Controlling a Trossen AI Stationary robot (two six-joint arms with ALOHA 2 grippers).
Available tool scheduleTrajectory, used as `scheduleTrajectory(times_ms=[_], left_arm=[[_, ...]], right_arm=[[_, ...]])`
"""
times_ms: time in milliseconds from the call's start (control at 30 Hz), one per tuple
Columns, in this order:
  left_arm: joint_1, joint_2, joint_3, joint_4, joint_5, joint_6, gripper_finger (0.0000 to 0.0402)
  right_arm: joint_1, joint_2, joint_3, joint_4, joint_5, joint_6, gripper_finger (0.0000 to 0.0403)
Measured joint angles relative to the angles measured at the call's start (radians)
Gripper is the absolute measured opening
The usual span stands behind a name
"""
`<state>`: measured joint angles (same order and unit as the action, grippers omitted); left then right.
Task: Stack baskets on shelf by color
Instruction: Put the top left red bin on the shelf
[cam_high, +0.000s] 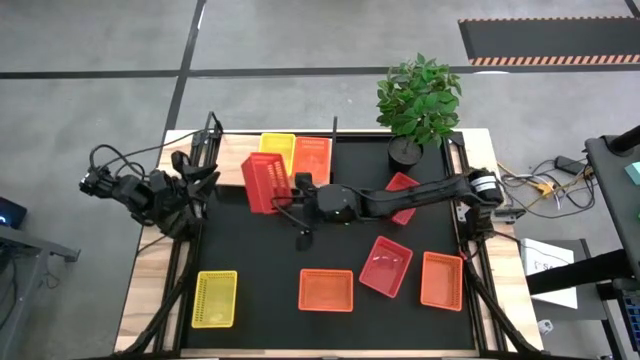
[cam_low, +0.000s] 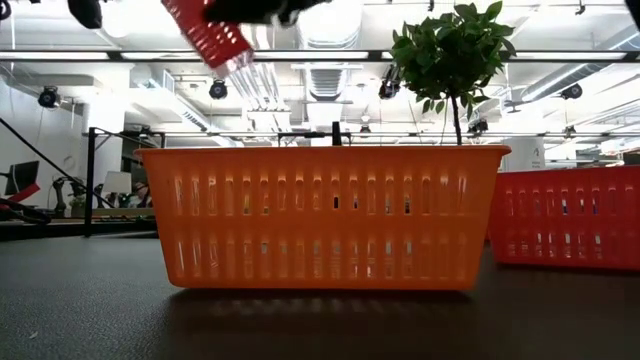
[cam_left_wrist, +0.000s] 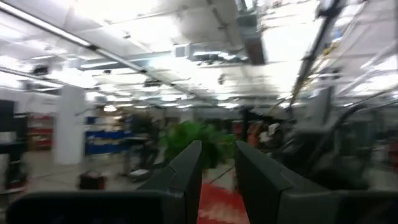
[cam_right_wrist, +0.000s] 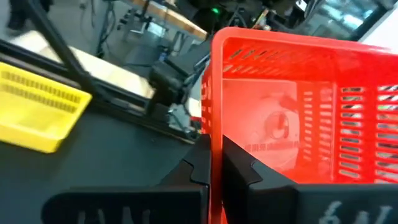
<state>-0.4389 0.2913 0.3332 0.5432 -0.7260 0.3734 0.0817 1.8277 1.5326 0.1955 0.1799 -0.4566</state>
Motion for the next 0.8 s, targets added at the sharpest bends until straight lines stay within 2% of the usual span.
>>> scheduleTrajectory(times_ms=[100,300,800], left_arm=[[0.000,-0.002,0.000,0.001,0.061,-0.002,0.0080],[-0.001,-0.007,0.000,0.006,0.068,0.020,0.0080],[0.000,-0.012,0.000,0.005,0.068,0.061,0.0080]], right_arm=[[-0.024,0.065,0.000,0.088,0.000,-0.038,0.0008],[-0.053,0.190,0.046,0.188,-0.002,-0.100,0.0008],[-0.079,0.401,0.335,0.073,0.010,-0.159,0.0009]])
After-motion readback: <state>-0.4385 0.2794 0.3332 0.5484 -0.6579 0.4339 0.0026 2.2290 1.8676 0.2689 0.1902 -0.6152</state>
